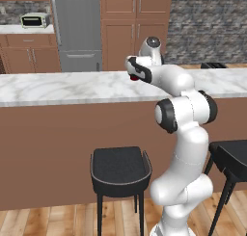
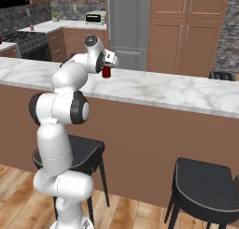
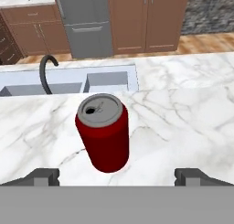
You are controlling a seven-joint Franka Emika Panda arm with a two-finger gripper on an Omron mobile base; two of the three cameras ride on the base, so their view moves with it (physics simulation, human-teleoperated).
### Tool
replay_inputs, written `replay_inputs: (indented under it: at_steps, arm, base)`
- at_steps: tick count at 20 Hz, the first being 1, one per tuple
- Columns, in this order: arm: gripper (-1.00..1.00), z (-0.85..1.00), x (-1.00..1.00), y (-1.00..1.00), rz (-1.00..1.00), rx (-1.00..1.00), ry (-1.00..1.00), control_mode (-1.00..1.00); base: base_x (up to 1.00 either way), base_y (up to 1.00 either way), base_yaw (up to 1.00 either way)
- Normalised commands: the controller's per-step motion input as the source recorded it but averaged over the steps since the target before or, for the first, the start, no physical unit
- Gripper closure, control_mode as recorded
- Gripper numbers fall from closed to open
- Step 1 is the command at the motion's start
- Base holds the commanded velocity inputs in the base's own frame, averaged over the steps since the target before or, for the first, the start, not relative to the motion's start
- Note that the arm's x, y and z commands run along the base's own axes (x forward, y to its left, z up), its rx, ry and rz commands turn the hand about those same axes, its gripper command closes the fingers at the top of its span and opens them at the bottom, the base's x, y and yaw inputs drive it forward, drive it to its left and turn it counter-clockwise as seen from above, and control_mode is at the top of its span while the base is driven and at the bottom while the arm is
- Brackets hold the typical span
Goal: Four empty soda cans are scattered around the kitchen. Gather all the cans and cluster them next to the stove for recycling.
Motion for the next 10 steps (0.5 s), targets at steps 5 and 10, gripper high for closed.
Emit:
replay_inputs:
  at_steps: [5,10]
  arm:
    - [-1.00,-0.07,0.23,0.00,0.00,0.00,0.00,-1.00]
    - [-1.00,-0.12,0.22,0.00,0.00,0.00,0.00,-1.00]
  base:
    - [0.00,0.00,0.00]
    - [0.00,0.00,0.00]
